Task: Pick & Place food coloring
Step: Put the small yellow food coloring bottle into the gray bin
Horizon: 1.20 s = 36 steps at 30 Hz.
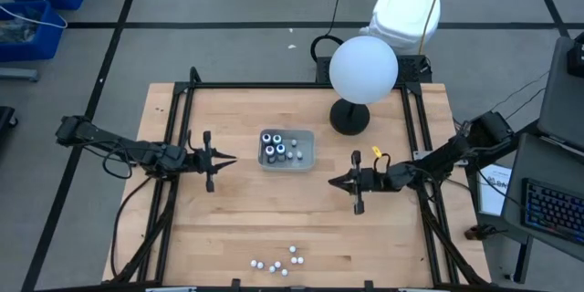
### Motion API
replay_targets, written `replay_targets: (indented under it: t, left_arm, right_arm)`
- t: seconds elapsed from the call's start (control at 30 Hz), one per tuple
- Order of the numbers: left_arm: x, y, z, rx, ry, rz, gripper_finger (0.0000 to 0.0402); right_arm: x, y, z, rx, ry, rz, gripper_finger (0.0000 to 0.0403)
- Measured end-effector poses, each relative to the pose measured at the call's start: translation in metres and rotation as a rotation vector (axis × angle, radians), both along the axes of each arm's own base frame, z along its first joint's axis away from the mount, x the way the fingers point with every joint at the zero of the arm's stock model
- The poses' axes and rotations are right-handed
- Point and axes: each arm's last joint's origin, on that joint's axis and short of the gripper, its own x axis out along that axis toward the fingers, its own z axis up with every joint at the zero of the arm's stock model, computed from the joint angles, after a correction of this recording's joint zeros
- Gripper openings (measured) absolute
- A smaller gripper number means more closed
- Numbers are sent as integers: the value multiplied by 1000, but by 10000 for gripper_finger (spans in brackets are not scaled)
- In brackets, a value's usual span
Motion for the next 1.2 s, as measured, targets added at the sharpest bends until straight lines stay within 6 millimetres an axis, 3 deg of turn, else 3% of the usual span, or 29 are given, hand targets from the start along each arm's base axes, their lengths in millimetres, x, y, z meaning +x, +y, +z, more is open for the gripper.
replay_targets:
  t: [0.33, 0.63, 0.87, 1.2]
  left_arm:
    - [0, 0, 0, -3, 1, 0, 47]
    - [0, 0, -2, 1, 17, -5, 47]
    - [-1, 0, -3, -11, 30, -2, 47]
    - [0, -1, -1, -49, 26, -40, 47]
  right_arm:
    - [-2, -11, 6, -29, 32, -23, 0]
    - [-24, -19, 32, -106, -43, 43, 0]
    - [-52, -39, 20, -60, -85, -21, 0]
    - [-55, -51, 11, -110, -63, -40, 0]
